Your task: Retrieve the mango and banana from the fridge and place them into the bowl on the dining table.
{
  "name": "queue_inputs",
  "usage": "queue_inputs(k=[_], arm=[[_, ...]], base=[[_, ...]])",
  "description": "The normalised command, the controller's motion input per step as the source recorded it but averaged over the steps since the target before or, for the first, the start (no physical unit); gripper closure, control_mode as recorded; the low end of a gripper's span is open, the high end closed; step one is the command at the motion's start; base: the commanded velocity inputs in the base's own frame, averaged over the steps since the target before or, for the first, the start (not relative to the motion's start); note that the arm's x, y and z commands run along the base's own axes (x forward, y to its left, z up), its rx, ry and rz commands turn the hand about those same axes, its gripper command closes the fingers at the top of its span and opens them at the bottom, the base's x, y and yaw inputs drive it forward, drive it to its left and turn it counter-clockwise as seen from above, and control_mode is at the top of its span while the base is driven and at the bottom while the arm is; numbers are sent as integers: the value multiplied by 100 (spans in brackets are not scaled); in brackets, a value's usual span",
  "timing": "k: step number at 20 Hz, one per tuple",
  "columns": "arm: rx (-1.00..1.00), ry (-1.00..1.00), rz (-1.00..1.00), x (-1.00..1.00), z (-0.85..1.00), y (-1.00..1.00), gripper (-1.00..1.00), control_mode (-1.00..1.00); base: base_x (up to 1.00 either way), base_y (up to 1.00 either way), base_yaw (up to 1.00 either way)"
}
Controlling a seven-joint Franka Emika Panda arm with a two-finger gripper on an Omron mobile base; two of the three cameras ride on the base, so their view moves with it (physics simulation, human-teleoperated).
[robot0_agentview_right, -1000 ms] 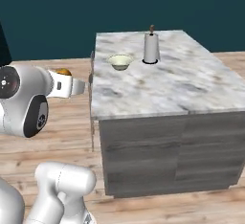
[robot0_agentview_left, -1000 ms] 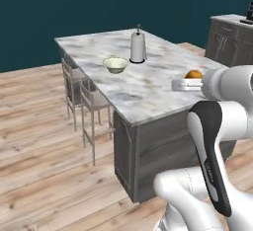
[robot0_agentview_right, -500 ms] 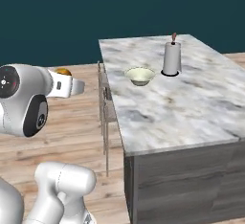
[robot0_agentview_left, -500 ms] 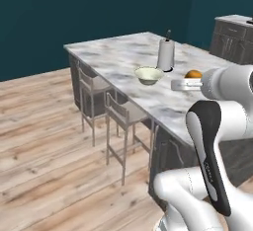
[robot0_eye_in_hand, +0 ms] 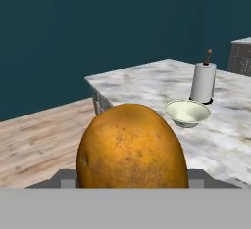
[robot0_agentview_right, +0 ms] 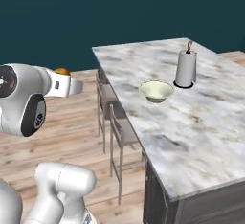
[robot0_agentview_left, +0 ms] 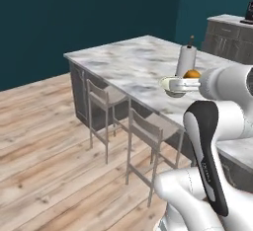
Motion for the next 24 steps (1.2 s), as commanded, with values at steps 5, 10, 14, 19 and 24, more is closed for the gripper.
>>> queue_inputs(k=[5, 10, 14, 19, 24], arm=[[0, 0, 0, 0, 0, 0, 100, 100], [0, 0, 0, 0, 0, 0, 100, 100], [0, 0, 0, 0, 0, 0, 100, 100], [0, 0, 0, 0, 0, 0, 100, 100], [0, 0, 0, 0, 0, 0, 100, 100]], base=[[37, 36, -31], [28, 35, -32], [29, 55, -33], [34, 59, -35], [43, 67, -38]])
